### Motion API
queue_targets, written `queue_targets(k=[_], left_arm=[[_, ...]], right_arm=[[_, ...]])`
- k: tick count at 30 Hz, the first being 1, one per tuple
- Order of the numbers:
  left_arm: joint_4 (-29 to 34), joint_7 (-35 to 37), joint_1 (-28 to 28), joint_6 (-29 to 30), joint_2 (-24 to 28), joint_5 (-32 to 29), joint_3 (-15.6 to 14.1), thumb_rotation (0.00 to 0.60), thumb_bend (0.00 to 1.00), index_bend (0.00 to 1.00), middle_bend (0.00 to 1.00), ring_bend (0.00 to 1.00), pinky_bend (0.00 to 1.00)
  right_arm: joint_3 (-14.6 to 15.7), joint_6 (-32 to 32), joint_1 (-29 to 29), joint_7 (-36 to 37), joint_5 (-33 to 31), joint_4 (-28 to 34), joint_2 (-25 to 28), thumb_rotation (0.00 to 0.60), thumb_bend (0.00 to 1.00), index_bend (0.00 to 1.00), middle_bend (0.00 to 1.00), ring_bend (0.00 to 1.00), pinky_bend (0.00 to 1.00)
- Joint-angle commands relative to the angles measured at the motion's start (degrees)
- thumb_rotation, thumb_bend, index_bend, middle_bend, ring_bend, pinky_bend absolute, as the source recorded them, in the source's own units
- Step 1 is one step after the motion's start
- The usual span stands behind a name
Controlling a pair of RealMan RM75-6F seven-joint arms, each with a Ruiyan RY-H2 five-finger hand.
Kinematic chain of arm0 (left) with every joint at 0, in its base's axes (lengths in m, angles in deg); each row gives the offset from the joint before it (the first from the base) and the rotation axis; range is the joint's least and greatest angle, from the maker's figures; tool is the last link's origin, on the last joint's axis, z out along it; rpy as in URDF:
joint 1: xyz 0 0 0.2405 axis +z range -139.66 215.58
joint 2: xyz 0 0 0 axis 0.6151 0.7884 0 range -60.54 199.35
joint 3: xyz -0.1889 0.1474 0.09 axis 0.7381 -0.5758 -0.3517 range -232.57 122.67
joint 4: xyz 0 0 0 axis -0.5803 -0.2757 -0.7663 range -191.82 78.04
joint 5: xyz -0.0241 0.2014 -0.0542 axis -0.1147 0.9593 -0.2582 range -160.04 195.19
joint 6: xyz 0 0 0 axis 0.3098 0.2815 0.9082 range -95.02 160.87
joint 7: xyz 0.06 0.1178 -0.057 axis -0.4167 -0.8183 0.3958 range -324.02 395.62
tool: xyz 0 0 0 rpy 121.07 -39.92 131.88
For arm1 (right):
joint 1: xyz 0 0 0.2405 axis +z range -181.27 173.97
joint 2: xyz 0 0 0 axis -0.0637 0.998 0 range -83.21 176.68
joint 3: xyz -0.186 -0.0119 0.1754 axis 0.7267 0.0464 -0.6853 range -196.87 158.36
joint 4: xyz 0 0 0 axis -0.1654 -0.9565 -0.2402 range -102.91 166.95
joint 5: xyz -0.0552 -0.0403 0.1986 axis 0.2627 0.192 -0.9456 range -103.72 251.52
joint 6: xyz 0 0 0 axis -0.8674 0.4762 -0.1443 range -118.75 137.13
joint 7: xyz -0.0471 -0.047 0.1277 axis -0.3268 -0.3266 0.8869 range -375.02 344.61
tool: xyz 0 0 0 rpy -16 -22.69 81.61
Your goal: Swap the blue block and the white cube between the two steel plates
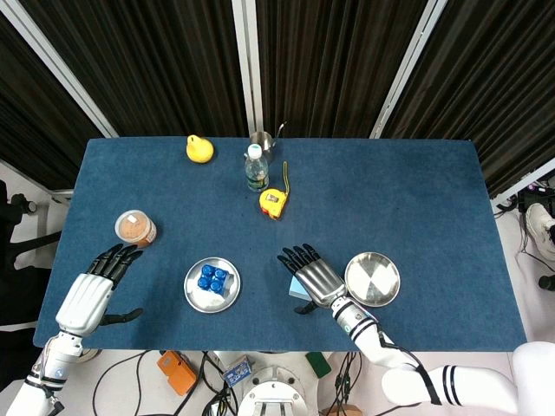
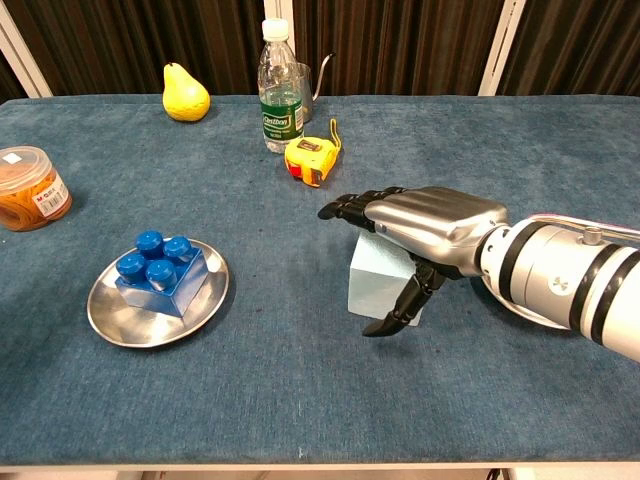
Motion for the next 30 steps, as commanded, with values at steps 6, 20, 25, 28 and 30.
queue_targets(k=[6,20,25,28,30], left_arm=[[-0.9,1.5,0.5,-1.1,-0.3,-0.6,1.1,0.600,0.03,0.10,0.07,0.03,0.14],[-3.3,4.0,0.9,-2.3,-0.9,-0.5,2.8,0.600,0.03,0.10,0.07,0.02,0.14],[-4.0,3.9,0.6,-3.5,-1.6,-0.5,3.1,0.600,0.03,0.10,0.07,0.03,0.14],[-4.1,3.5,0.6,-4.3,-1.9,-0.9,3.2,0.600,0.03,0.10,0.07,0.02,0.14],[-4.0,3.0,0.6,-4.8,-2.0,-1.2,3.3,0.600,0.03,0.10,0.07,0.03,0.14]], right_arm=[[1.1,3.6,0.3,0.4,0.7,-0.1,1.0,0.600,0.41,0.54,0.53,0.56,0.52],[4.9,17.2,-7.1,8.0,13.6,3.3,16.4,0.600,0.42,0.49,0.54,0.55,0.53],[6.2,14.5,-8.1,14.0,12.1,-1.7,17.6,0.600,0.42,0.35,0.50,0.48,0.49],[7.0,13.4,-8.2,17.5,13.2,-4.9,16.4,0.600,0.42,0.28,0.45,0.44,0.47],[7.4,13.0,-8.2,18.9,14.1,-6.9,15.2,0.600,0.42,0.25,0.43,0.43,0.46]])
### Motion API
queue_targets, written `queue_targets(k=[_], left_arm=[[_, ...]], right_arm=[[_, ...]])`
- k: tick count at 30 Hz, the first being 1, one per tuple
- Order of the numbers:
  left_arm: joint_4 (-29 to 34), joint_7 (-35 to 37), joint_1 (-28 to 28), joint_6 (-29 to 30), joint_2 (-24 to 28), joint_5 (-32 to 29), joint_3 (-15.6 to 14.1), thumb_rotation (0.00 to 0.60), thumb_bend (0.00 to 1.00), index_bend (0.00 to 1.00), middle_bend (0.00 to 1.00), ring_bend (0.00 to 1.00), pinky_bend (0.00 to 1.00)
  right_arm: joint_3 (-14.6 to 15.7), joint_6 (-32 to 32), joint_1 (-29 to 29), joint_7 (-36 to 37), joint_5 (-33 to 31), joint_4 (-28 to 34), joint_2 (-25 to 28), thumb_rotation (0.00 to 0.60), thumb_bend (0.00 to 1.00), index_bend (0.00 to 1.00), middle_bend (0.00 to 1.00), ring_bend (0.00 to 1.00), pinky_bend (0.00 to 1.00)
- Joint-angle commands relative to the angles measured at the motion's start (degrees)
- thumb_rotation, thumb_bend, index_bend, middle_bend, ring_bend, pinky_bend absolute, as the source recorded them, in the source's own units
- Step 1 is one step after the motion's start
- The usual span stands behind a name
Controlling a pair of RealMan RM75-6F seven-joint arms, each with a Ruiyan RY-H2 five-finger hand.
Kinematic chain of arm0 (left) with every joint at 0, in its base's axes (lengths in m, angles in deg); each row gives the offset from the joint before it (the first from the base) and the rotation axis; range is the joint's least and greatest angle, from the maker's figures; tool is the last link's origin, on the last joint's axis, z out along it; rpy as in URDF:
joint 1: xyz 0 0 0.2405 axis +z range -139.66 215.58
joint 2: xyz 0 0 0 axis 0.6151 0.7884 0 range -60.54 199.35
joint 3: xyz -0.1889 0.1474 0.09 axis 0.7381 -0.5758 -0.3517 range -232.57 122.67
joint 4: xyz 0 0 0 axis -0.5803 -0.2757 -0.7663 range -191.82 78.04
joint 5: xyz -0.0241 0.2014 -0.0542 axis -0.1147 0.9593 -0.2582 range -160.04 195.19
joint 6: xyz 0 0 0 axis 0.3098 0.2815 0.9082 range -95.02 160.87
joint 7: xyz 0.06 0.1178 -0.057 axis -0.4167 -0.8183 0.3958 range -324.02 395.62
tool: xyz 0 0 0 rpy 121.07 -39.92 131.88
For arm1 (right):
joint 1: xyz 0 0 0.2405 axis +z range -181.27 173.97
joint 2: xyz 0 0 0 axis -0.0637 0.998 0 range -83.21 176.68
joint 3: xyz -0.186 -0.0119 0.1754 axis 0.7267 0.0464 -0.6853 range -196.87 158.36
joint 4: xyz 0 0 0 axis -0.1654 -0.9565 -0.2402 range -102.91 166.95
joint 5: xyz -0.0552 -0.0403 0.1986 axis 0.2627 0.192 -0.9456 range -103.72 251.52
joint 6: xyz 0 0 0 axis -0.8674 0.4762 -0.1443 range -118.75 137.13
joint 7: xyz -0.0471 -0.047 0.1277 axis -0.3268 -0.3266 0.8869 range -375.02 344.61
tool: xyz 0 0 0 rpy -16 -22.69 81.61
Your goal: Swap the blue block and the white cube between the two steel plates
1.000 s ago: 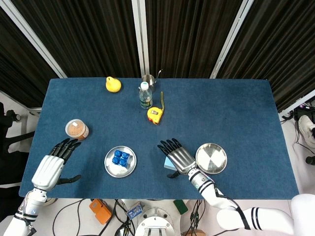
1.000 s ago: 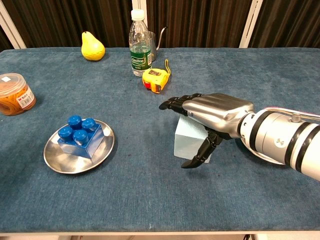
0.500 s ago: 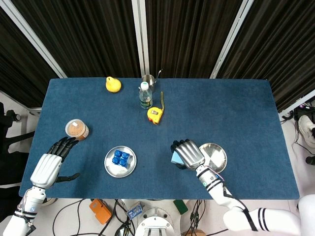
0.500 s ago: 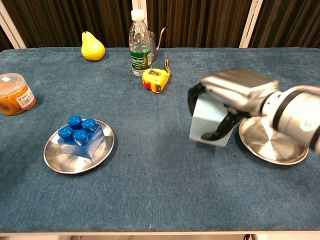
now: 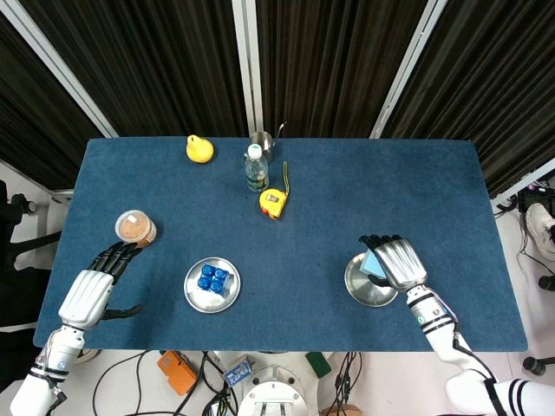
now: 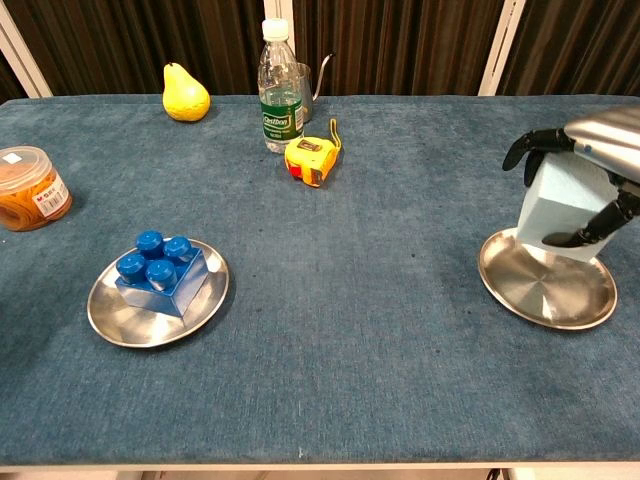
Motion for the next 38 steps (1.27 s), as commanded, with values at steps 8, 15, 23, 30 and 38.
queue_targets(k=[8,15,23,30,38], left_arm=[[0.0,-0.7,0.2,-1.0,-0.2,-0.5,0.3,0.600,0.03,0.10,0.07,0.02,0.14],[0.5,0.0,1.0,0.2,0.9,0.1,0.4,0.600,0.03,0.10,0.07,0.02,0.14],[3.9,-8.3,7.4,5.6,7.1,-3.7,-1.6,0.600,0.05,0.10,0.02,0.00,0.10],[-5.1,-7.0,15.7,16.9,-0.4,-5.4,-0.5,0.600,0.07,0.10,0.01,0.00,0.05],[-7.2,-4.3,16.0,18.3,0.4,-0.5,-0.8,0.600,0.07,0.10,0.01,0.00,0.04]], right_arm=[[2.5,-4.1,-0.2,2.6,1.4,-4.2,-1.5,0.600,0.40,0.00,0.19,0.20,0.26],[3.7,0.3,-2.4,6.8,6.0,-0.7,1.8,0.600,0.20,0.00,0.00,0.00,0.16],[9.9,20.8,-15.6,-0.1,14.6,7.1,13.5,0.590,0.18,0.00,0.00,0.00,0.00],[11.3,32.3,-27.1,8.0,12.0,-0.3,12.3,0.600,0.18,0.00,0.00,0.00,0.00],[10.2,31.8,-28.1,10.8,14.3,-2.9,12.3,0.600,0.18,0.00,0.00,0.00,0.00]])
